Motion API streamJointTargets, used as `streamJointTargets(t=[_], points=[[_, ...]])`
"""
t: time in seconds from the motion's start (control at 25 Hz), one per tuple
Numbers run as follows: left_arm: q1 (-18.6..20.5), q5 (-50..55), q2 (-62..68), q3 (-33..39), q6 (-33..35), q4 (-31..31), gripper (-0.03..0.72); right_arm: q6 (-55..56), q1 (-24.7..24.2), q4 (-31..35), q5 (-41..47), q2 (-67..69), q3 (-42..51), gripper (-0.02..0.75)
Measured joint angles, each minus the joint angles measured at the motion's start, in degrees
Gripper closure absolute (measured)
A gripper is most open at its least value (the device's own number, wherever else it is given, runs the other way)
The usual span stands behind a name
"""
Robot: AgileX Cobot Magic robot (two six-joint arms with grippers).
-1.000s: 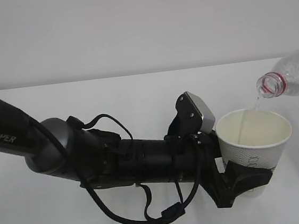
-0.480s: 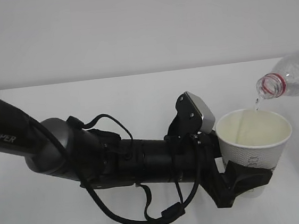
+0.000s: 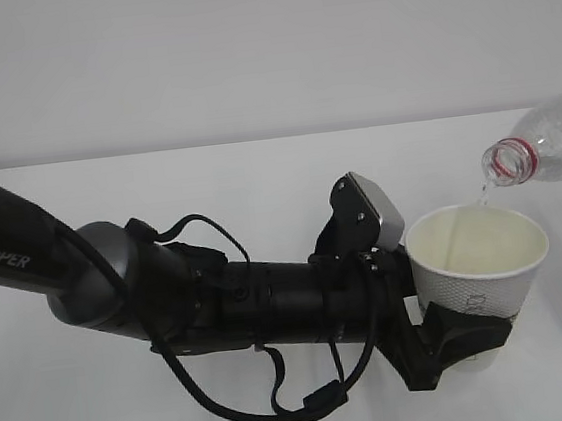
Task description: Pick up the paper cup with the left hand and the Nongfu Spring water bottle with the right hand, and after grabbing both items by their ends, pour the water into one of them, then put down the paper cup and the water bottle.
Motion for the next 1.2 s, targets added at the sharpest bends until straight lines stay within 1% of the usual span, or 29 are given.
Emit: streamJointTargets(t=[1.2], points=[[0.0, 0.0, 0.0, 0.0, 0.0, 0.0, 0.154, -0.3, 0.0, 0.0, -0.3, 0.0, 0.0, 0.276]])
